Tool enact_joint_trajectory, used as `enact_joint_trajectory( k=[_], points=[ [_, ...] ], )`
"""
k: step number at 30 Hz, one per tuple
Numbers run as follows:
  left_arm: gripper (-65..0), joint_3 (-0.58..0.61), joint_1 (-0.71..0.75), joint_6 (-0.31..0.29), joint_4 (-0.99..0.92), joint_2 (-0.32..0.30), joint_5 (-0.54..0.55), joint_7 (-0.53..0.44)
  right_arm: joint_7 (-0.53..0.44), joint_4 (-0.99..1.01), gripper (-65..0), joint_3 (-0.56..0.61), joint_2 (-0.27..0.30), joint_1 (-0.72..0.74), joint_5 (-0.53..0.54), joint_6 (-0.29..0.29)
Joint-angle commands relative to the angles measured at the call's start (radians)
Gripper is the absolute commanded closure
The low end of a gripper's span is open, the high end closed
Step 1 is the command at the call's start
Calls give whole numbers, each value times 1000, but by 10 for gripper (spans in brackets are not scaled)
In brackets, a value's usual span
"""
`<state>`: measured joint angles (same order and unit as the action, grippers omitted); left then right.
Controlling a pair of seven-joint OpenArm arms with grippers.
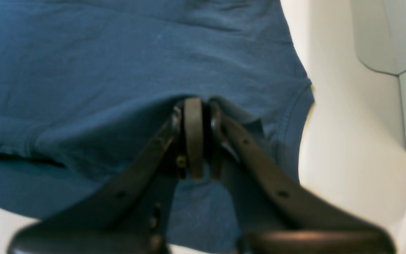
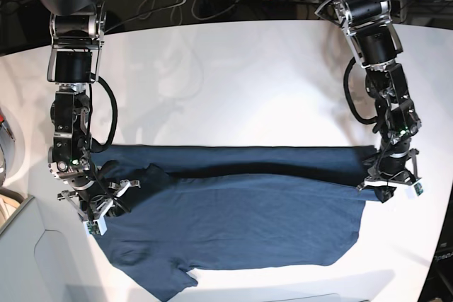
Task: Fold the T-shirt properly
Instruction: 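Lift the shoulder corners with both grippers and pull them toward the hem, then drag the held edge with both grippers back toward the robot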
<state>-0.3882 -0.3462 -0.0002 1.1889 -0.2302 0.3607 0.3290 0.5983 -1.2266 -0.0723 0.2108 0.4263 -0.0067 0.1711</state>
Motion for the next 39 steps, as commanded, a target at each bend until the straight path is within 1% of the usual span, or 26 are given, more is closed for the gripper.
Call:
enact_joint_trajectory(
  k=[1,4,5,6,8,11,13,16,19,22,26,32,36,39],
  points=[
    [-114,1,-29,-1,19,-15,7,-26,-2,-18,-118,-4,9,29,3,11],
    [-247,1,-29,-1,30,-15,1,-28,15,-25,-269,-4,9,29,3,46],
    [-276,-1,-29,-1,39,-15,4,-28,12,-25,-307,-5,9,29,3,54],
    [-292,-2,-26,-1,52,-15,7,-28,10,-26,-328,-10,9,29,3,54],
    [-301,-7,-21,-1,90,-15,7,-26,10,-26,-334,-11,23,27,3,54],
    [-303,-8,40,4,161,-16,7,-24,10,-26,-334,-11,37,12,4,54],
    [-304,-8,86,4,182,-16,7,-28,10,-35,-342,-13,62,-8,4,54],
    [-304,-10,144,2,161,-16,7,-29,8,-89,-347,-14,77,-50,4,54],
    [-304,-10,183,2,124,-16,7,-31,8,-166,-389,-56,77,-105,4,54],
    [-304,-12,181,1,62,-16,8,-32,8,-206,-403,-83,75,-142,4,54],
    [-304,-65,160,1,-2,-15,8,-32,8,-216,-403,-87,75,-174,4,54],
    [-304,-70,128,1,-77,-16,1,-34,8,-215,-405,-87,77,-200,4,54],
    [-304,-38,126,-1,-86,-11,-1,-104,8,-215,-405,-88,77,-202,3,54],
    [-304,4,128,1,-99,-15,-1,-127,8,-215,-405,-88,92,-202,3,54]
  ],
)
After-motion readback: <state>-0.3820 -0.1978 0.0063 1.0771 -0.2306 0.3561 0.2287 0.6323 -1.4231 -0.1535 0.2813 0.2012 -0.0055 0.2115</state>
